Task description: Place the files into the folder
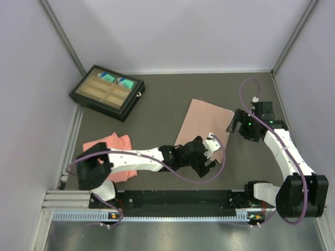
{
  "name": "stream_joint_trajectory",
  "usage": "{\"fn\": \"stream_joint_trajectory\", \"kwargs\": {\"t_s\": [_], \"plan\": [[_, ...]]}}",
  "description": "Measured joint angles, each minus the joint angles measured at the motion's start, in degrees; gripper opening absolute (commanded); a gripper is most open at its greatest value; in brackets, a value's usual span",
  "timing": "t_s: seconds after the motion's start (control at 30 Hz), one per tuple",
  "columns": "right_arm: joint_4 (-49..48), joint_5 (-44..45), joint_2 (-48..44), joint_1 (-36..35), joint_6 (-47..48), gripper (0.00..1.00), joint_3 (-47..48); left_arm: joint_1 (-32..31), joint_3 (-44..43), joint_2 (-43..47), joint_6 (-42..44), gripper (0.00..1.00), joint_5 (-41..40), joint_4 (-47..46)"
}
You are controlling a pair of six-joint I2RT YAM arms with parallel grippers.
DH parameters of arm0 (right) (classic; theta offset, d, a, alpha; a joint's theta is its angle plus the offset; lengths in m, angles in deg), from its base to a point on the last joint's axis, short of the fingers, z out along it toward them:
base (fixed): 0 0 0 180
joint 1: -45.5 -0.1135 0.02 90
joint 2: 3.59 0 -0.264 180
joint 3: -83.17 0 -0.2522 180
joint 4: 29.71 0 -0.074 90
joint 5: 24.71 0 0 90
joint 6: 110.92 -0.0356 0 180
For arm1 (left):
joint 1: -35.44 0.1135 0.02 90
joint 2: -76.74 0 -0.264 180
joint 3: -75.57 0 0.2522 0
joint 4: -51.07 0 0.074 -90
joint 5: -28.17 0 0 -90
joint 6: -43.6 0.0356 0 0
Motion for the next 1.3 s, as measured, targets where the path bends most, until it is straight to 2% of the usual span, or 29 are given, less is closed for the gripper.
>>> {"fn": "stream_joint_trajectory", "kwargs": {"t_s": [0.13,0.27,0.47,0.63,0.8,1.0,1.3], "plan": [[-0.79,0.61,1.7,-8.33,0.48,0.99,-0.15,1.03,2.23,11.45,-3.76,0.97,7.96,-0.04],[-1.97,2.89,5.31,-18.36,-1.42,0.98,0.2,4.7,4.24,22.32,-6.56,0.98,8.92,0.04],[-4.42,7.56,17.22,-37.75,-9.09,0.93,5.62,10.51,7.06,34.01,-8.35,0.98,4.46,3.43],[-7.8,10.43,26.27,-47.36,-16.31,0.89,10.62,12.74,9.38,41.92,-9.57,0.98,-1.53,8.26],[-7.89,13.97,33.79,-50.1,-20.85,0.89,15.39,13.53,10.75,48.48,-9.6,0.98,-4.48,12.09],[-6.23,17.7,37.38,-50.14,-22.86,0.89,19.58,13.62,10.91,50.88,-9.16,0.98,-6.27,14.97],[-5.66,21.44,45.88,-45.22,-21.62,0.89,29.9,13.73,11.74,50.86,-8.46,0.98,-6.71,15.5]]}}
